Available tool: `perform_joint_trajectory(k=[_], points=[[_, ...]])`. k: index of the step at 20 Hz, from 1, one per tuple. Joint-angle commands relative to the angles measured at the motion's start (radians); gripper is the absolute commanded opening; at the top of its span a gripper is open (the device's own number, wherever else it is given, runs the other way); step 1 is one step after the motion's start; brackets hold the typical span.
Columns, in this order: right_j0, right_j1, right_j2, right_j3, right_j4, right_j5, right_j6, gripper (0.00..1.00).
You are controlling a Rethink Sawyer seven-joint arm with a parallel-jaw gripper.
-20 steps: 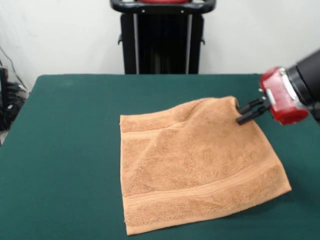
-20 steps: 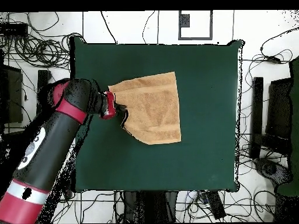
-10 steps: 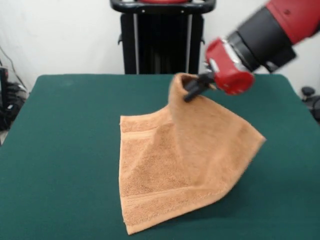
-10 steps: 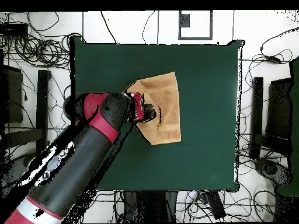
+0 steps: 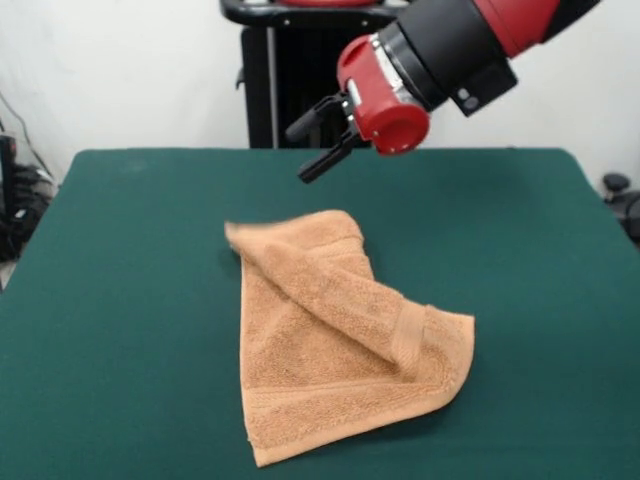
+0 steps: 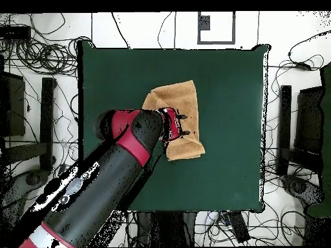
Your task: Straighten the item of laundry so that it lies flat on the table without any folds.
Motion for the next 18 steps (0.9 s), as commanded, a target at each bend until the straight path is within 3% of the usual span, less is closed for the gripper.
perform_joint_trajectory(k=[1,8,12,18], points=[[0.057,0.07,0.149,-0.007,-0.046,0.019,-0.002,1.0],[0.04,0.048,0.173,-0.002,-0.08,-0.003,-0.035,1.0],[-0.022,-0.046,0.192,0.073,-0.145,-0.096,-0.143,1.0],[-0.174,-0.226,0.244,0.214,-0.338,-0.292,-0.32,1.0]])
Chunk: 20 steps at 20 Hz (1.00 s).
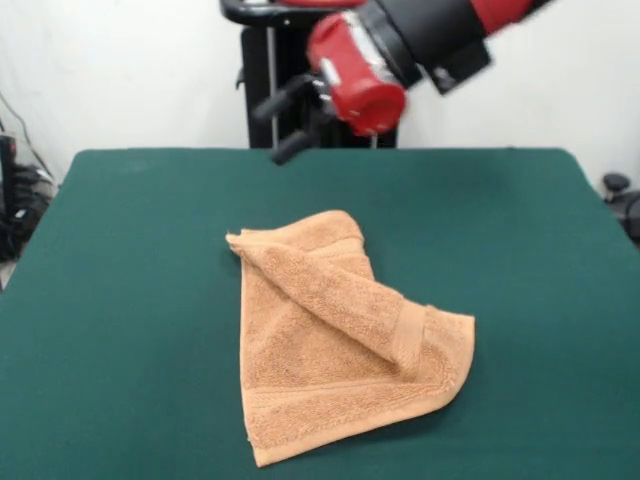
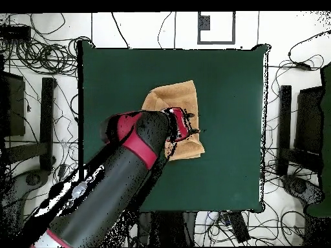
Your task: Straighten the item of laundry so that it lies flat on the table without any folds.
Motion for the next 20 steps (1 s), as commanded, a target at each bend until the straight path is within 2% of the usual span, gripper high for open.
perform_joint_trajectory(k=[1,6,9,12,16,18,20], points=[[-0.168,-0.192,0.214,0.227,-0.21,-0.254,-0.343,1.0],[-0.308,-0.364,0.309,0.338,-0.372,-0.328,-0.406,1.0],[-0.347,-0.412,0.324,0.362,-0.43,-0.321,-0.363,1.0],[-0.408,-0.444,0.354,0.373,-0.467,-0.352,-0.302,1.0],[-0.597,-0.576,0.554,0.47,-0.467,-0.401,-0.316,1.0],[-0.634,-0.607,0.601,0.489,-0.486,-0.397,-0.327,1.0],[-0.628,-0.612,0.598,0.483,-0.514,-0.389,-0.316,1.0]])
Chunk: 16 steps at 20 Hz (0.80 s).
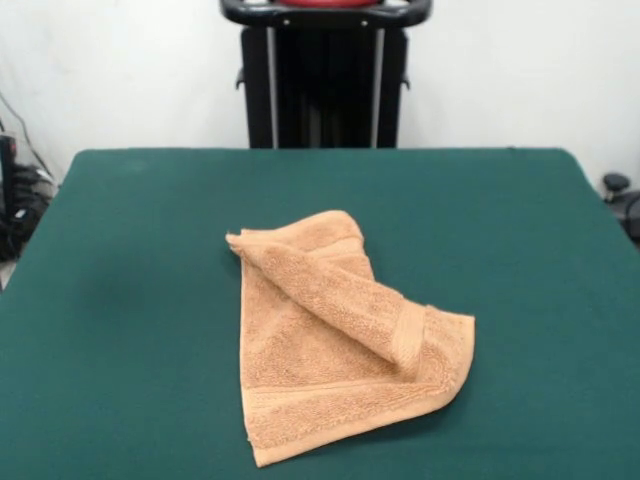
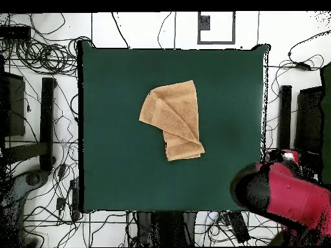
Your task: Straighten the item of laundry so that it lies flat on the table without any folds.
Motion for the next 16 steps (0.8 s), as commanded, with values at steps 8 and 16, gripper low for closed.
perform_joint_trajectory(k=[8,16], points=[[-0.065,-0.11,0.355,0.192,-0.117,-0.049,-0.23,1.0],[-0.194,-0.163,0.515,0.26,-0.08,-0.053,-0.211,1.0]])
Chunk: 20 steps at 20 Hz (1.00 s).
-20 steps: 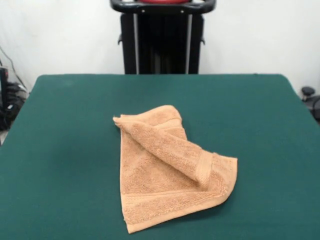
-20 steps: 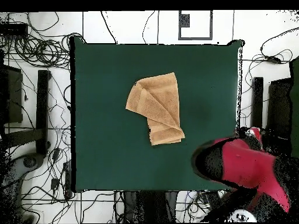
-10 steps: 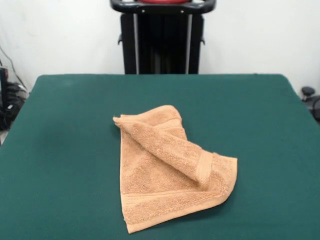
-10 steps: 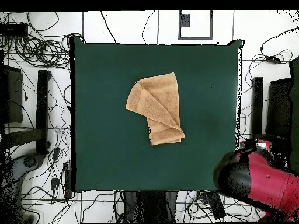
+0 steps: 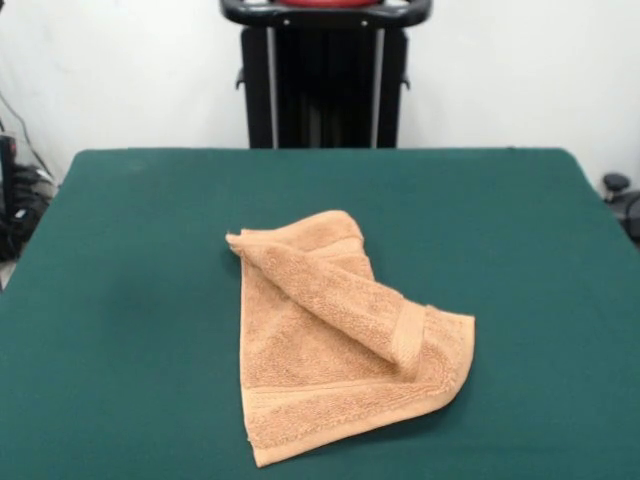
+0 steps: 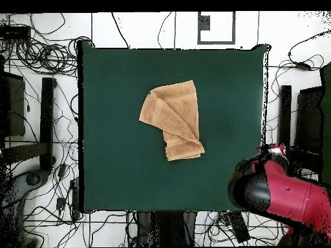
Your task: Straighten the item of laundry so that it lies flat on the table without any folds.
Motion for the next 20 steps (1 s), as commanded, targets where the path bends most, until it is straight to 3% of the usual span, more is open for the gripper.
perform_joint_trajectory(k=[1,14,20], points=[[-0.098,-0.03,0.298,0.19,0.004,-0.05,-0.21,1.0],[-0.189,-0.014,0.429,0.227,0.012,-0.084,-0.107,1.0],[-0.148,0.0,0.41,0.224,0.019,-0.081,-0.044,1.0]])
